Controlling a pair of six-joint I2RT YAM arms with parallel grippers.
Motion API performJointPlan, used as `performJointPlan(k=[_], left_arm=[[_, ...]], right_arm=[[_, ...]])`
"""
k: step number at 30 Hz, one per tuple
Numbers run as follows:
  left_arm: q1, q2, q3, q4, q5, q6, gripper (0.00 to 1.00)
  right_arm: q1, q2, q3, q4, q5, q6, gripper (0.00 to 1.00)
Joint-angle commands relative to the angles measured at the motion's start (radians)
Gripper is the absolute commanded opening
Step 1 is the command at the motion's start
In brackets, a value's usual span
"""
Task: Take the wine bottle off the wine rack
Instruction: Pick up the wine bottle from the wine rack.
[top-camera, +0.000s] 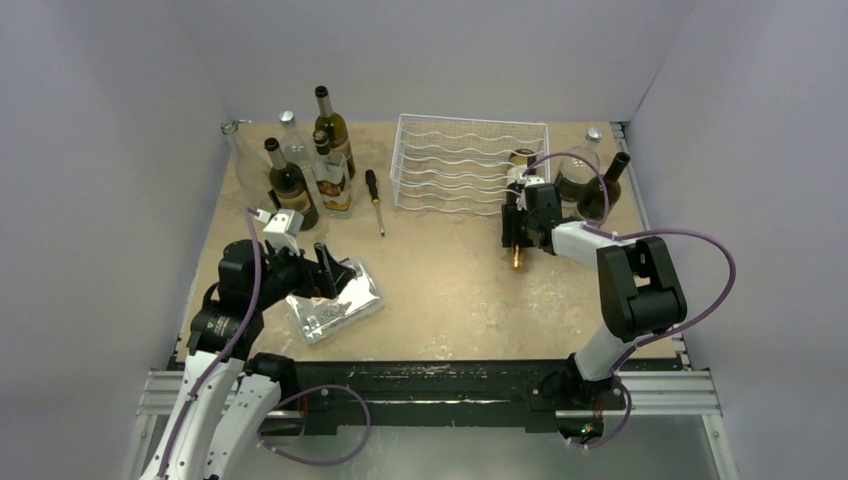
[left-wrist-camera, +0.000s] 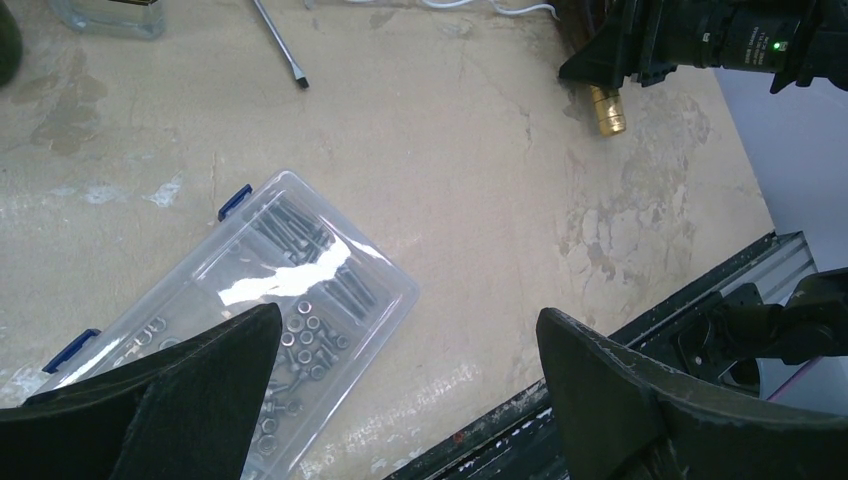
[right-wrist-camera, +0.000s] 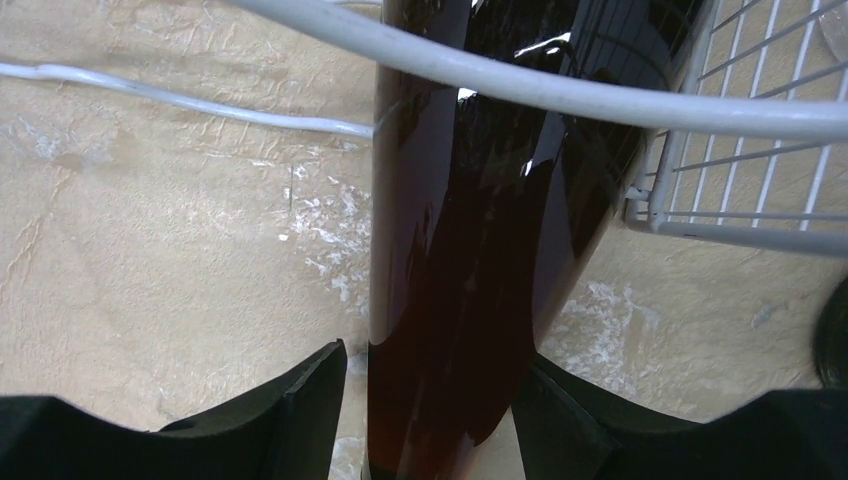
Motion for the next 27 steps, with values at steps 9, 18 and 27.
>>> performJointPlan(k=[9, 18, 27], left_arm=[[0.014, -0.008, 0.040, 0.022, 0.015, 0.012, 1.00], [0.017, -0.009, 0.040, 0.022, 0.013, 0.014, 1.00], [0.019, -0.011, 0.039, 0.022, 0.011, 0.012, 1.00]], right_arm=[[0.006, -0.008, 0.034, 0.000, -0.052, 0.047, 0.35], [0.007, -0.108, -0.026, 0.004, -0.052, -0.024, 0.06], [0.006, -0.174, -0.030, -0.054, -0.113, -0.042, 0.00]])
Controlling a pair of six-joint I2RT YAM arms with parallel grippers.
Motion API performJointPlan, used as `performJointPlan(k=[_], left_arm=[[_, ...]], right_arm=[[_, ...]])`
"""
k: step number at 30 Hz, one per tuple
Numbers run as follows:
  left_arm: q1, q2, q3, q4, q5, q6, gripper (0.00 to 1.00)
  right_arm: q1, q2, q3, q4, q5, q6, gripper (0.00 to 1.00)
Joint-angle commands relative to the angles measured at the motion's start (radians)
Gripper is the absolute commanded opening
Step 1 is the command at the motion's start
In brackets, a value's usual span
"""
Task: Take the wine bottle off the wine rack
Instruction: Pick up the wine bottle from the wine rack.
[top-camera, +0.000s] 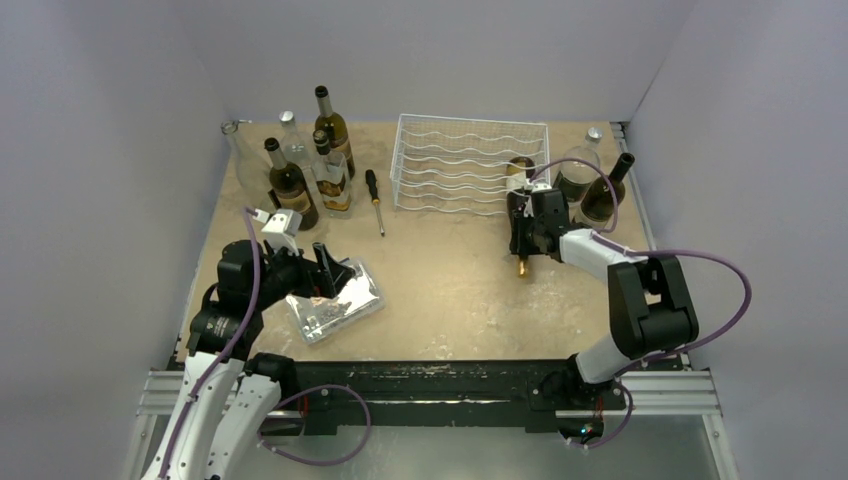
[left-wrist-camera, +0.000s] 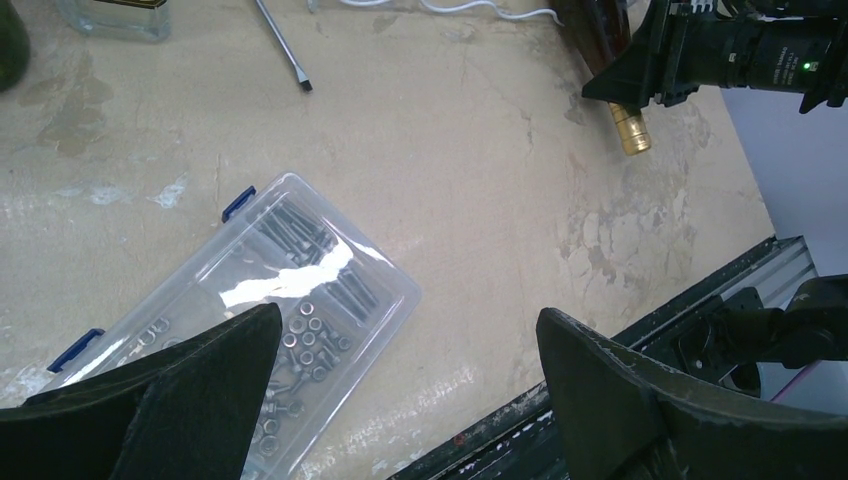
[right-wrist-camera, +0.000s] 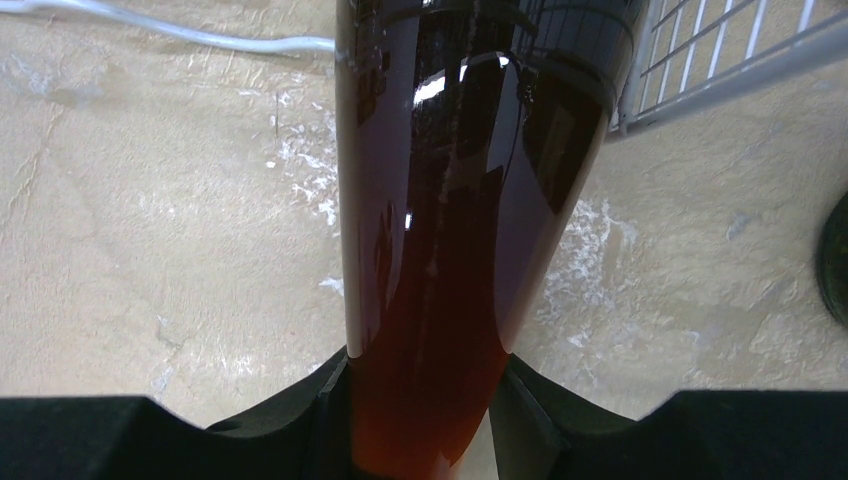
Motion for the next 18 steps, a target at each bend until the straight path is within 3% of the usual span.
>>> performJointPlan(k=[1, 18], left_arm=[[0.009, -0.006, 0.039, 0.023, 0.009, 0.013, 1.00], [0.009, -0.021, 0.041, 0.020, 0.003, 0.015, 1.00]], right_arm=[[0.015, -0.080, 0.020, 0.010, -0.099, -0.057, 0.00], [0.015, -0.179, 0.122, -0.278, -0.096, -0.177, 0.00]])
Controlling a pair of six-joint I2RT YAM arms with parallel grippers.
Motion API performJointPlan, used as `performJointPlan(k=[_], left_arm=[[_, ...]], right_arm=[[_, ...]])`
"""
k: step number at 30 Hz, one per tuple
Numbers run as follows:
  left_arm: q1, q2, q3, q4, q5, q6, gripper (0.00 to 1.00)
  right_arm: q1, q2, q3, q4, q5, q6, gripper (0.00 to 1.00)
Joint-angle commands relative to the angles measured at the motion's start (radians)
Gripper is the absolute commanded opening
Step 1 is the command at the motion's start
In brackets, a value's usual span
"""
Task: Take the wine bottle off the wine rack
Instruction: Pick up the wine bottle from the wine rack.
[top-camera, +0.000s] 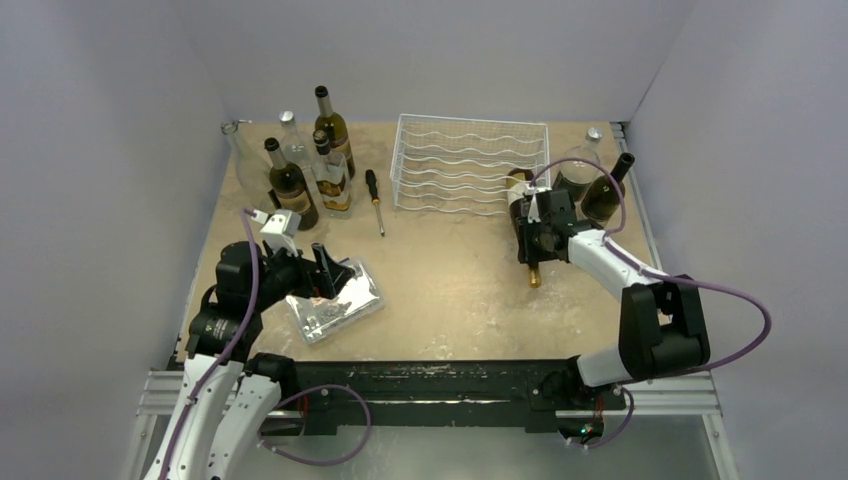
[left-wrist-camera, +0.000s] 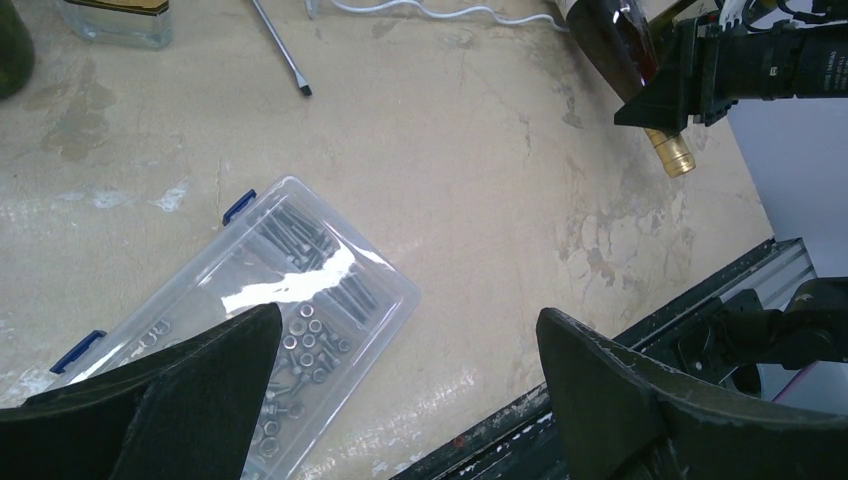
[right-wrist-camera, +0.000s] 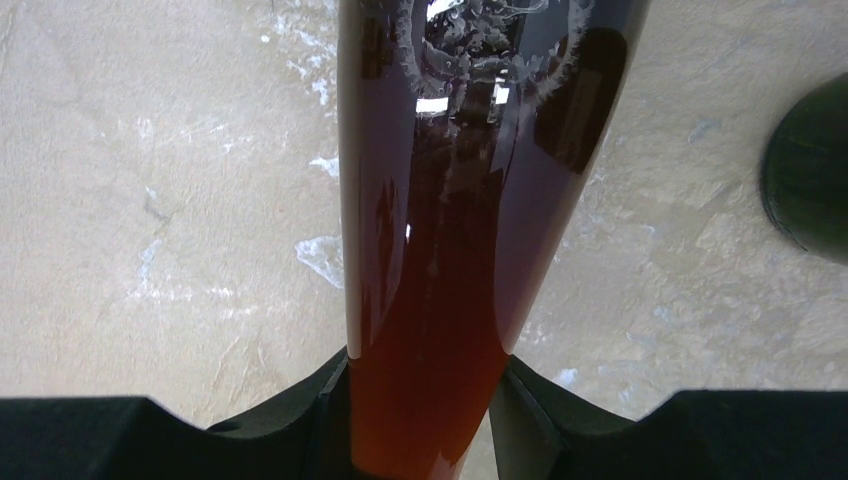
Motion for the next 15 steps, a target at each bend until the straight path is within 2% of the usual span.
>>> performJointPlan(k=[1, 15], left_arm=[[0.007, -0.010, 0.040, 0.020, 0.003, 0.014, 1.00], [0.007, -0.028, 0.041, 0.021, -0.002, 0.018, 1.00]], right_arm=[[0.016, -0.068, 0.100, -0.045, -0.089, -0.110, 0.00], [0.016, -0.128, 0.156, -0.197, -0.122, -0.139, 0.00]])
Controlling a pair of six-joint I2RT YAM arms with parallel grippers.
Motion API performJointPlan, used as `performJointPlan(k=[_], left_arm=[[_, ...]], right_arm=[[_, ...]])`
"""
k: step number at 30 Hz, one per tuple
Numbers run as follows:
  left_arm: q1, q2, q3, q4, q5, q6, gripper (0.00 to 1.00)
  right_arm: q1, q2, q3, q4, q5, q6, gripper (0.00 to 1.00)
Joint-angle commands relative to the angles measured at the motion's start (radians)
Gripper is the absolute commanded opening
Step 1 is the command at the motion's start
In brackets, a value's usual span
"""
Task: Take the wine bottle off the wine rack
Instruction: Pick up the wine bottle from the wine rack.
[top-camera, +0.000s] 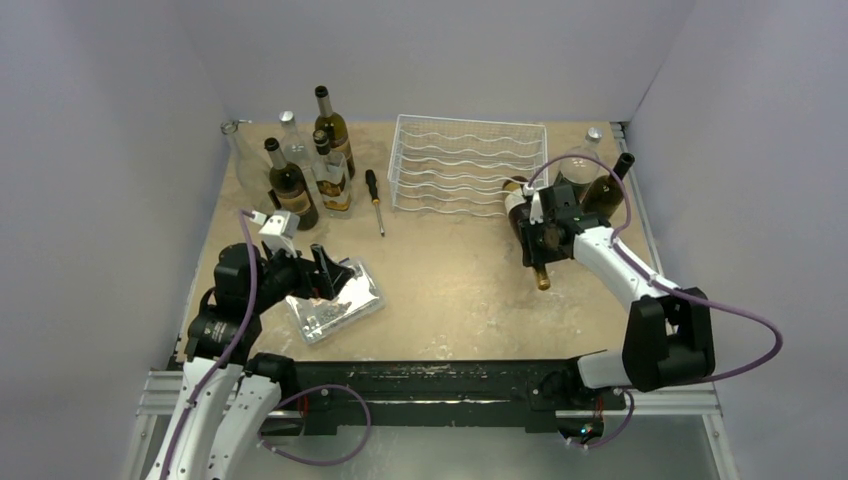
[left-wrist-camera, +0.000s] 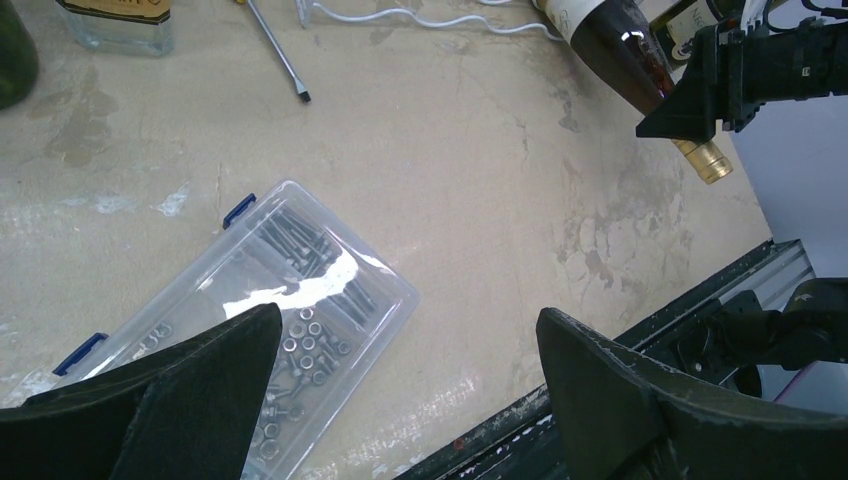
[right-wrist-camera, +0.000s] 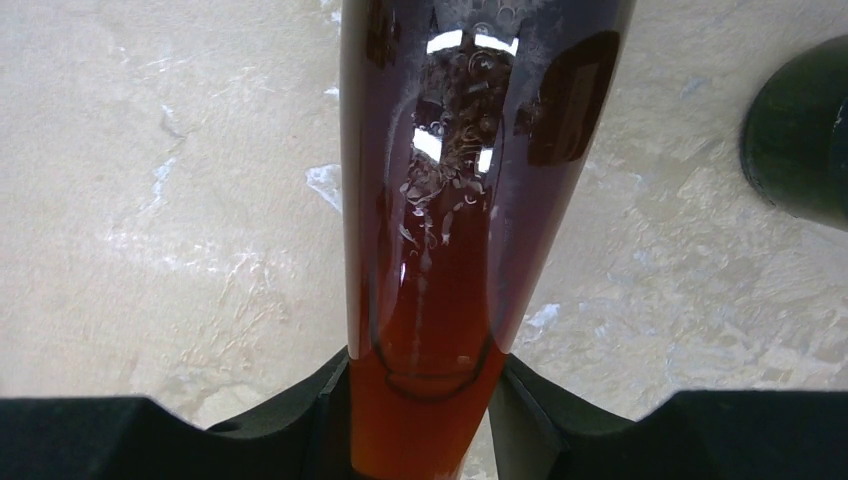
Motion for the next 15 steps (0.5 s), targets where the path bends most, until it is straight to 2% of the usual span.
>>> performJointPlan(k=[1, 15], left_arm=[[0.006, -0.014, 0.041, 0.020, -0.003, 0.017, 1.00], [0.007, -0.016, 0.040, 0.022, 0.000, 0.018, 1.00]], right_arm=[[0.017, -0.078, 0.081, 0.003, -0.114, -0.068, 0.00], [0.016, -0.184, 0.031, -0.034, -0.094, -0.060, 0.00]])
